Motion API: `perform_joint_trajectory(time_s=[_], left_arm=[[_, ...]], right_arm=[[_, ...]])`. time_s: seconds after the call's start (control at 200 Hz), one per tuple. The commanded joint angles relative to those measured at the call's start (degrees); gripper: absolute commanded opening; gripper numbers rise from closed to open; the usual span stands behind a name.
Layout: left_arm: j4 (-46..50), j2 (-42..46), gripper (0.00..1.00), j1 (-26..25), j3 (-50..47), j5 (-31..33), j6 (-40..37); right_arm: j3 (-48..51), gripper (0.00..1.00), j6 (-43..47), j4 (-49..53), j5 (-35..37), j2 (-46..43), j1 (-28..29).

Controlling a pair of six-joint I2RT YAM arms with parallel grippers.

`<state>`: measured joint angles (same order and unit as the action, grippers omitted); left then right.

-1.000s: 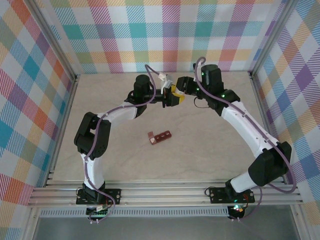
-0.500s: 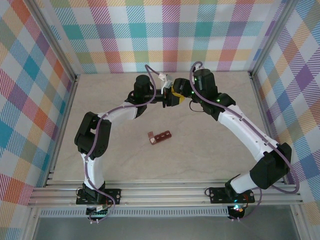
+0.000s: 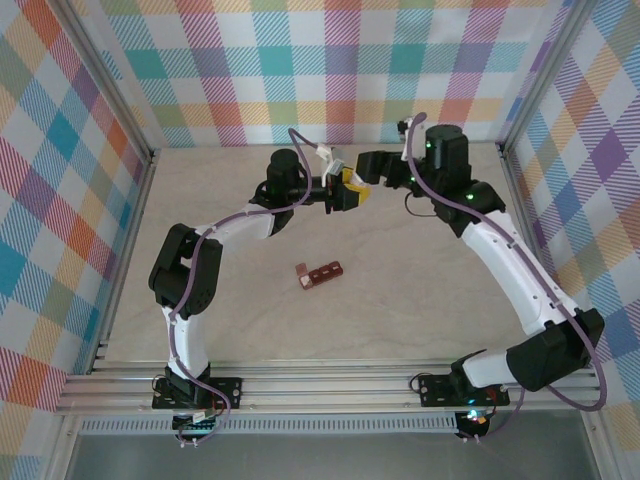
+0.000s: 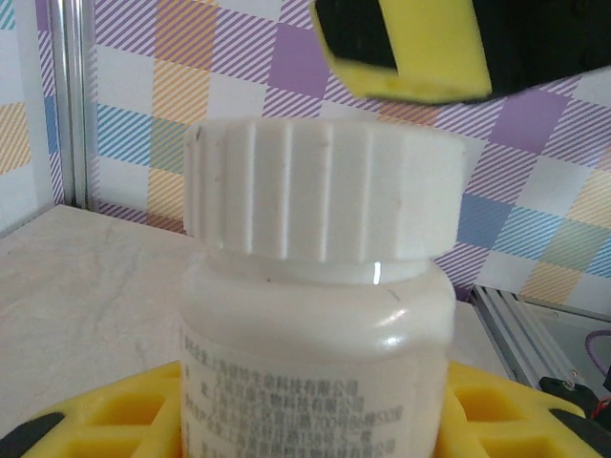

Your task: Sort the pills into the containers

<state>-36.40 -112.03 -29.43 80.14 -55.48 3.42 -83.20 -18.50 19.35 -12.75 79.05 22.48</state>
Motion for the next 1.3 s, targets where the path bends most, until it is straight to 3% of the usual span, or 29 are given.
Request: perform_joint_trajectory(time_s=[0.0, 0.43, 0.76, 1.015, 1.165, 1.295], left_arm=[[-2.0, 1.0, 0.00, 0.4, 0.5, -0.6, -0.3], [-2.3, 1.1, 0.00, 0.5, 0.4, -0.8, -0.3], [-2.2, 1.3, 0.00, 0.5, 0.3, -0.7, -0.3], [-2.5, 1.4, 0.00, 0.5, 0.2, -0.8, -0.2], [-2.6, 1.4, 0.00, 0.5, 0.2, -0.6, -0.2], [-2.7, 1.1, 0.00, 0.5, 0.3, -0.4, 0.0]], right_arm=[[-0.2, 0.82, 5.4, -2.8, -9.7, 1.5, -1.4], [-3.4, 0.76, 5.2, -2.6, -12.0, 7.6, -2.2], [-3.3, 0.54, 4.7, -1.6, -11.3, 8.3, -2.3], [-1.1, 0.44, 2.2, -2.4, -10.1, 8.3, -2.2], [2.6, 0.38, -3.1, -4.5, -5.3, 6.9, -1.5], [6.4, 0.38, -10.0, -5.9, 5.2, 5.1, 2.3]])
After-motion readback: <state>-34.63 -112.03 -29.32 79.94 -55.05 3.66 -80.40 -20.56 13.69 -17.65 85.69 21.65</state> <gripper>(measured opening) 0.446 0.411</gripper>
